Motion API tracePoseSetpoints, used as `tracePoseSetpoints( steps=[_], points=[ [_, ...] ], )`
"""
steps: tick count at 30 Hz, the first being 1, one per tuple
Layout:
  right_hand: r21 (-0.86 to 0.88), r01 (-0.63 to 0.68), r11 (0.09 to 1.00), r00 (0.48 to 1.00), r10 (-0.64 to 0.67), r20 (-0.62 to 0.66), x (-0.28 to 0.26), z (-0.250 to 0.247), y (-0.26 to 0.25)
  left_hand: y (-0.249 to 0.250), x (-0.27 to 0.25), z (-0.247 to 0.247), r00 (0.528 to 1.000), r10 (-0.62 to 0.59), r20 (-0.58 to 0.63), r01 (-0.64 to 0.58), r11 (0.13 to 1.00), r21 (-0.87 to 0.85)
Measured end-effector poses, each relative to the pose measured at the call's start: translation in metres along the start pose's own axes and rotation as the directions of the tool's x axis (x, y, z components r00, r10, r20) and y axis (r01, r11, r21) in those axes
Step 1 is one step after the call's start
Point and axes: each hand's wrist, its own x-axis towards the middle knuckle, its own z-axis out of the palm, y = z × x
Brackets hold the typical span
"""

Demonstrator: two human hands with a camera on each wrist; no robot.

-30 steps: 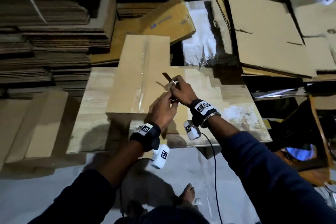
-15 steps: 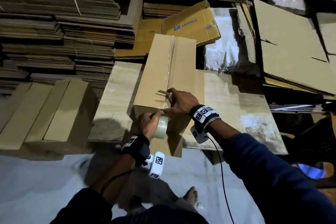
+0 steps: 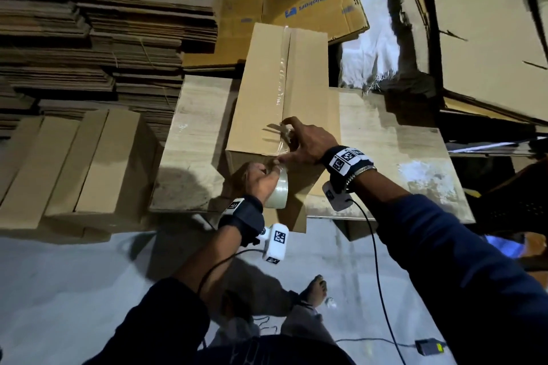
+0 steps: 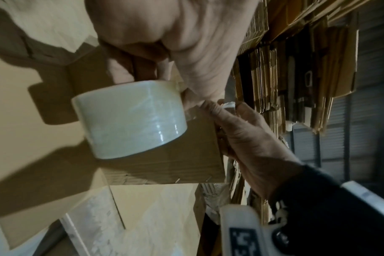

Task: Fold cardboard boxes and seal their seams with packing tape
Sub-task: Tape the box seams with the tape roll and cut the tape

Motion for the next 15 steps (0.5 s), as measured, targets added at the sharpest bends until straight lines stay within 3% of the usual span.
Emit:
tracePoseSetpoints(
  steps=[4, 8, 12, 15],
  points=[
    [0.015, -0.064, 0.998, 0.998, 0.063, 0.003, -0.004, -0.004, -0.006, -0.009, 0.004, -0.010, 0.982, -0.027, 0.189, 0.055, 0.988, -0.146],
    [0.062, -0.103, 0.993, 0.993, 0.106, -0.049, -0.016, -0.004, -0.017, -0.021, -0.001, -0.021, 0.970, 0.048, 0.238, 0.017, 0.964, -0.266],
    [0.146, 0.016, 0.989, 0.991, 0.003, -0.133, -0.045, 0.001, -0.023, -0.031, -0.009, -0.024, 0.963, 0.146, 0.225, -0.059, 0.933, -0.356],
    [0.024, 0.108, 0.994, 0.988, -0.105, -0.110, -0.069, 0.009, -0.015, -0.032, -0.011, -0.025, 0.963, 0.129, 0.239, -0.020, 0.911, -0.412]
  ],
)
